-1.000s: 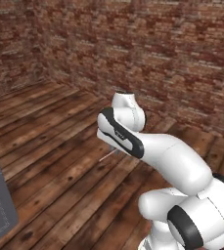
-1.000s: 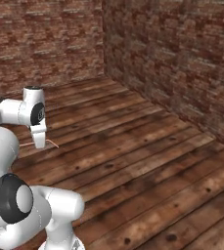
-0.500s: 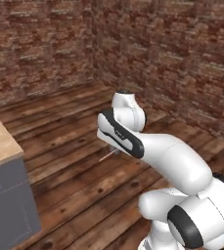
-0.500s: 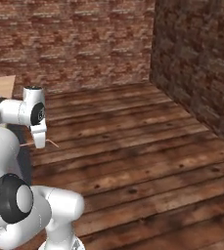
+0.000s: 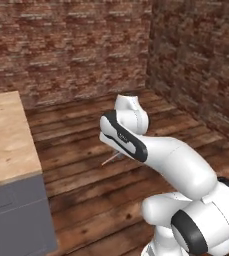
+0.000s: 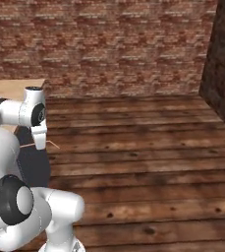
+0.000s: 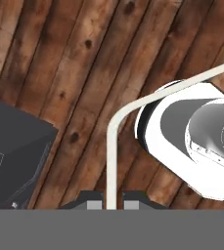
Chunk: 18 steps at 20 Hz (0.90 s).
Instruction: Take a straw from the drawer in front and place it inside the glass cup on the dining counter.
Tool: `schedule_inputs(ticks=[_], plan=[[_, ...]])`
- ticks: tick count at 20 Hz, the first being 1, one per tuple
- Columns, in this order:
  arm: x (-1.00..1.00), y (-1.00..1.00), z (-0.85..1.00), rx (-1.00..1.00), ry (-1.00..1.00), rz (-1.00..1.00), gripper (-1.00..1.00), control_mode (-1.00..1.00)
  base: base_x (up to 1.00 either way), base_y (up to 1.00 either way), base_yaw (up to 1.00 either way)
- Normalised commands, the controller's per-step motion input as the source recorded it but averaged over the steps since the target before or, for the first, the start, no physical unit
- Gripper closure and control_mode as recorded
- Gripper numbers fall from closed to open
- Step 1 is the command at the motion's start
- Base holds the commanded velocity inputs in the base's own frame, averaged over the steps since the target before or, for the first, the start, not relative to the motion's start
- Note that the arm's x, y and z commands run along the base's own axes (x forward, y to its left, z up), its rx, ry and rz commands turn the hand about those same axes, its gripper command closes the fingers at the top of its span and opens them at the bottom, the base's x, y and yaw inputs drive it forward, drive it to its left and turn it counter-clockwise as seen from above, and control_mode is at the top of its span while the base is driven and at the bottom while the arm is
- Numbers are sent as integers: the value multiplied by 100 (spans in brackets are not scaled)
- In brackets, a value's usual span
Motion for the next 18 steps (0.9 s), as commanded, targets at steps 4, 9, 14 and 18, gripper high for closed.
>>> schedule_inputs(ticks=[4, 9, 14, 18], plan=[[0, 0, 0, 0, 0, 0, 100, 100, 87, -36, 47], [0, 0, 0, 0, 0, 0, 100, 100, 87, -38, 46], [0, 0, 0, 0, 0, 0, 100, 100, 72, -49, 46], [0, 0, 0, 0, 0, 0, 100, 100, 58, -67, 47]])
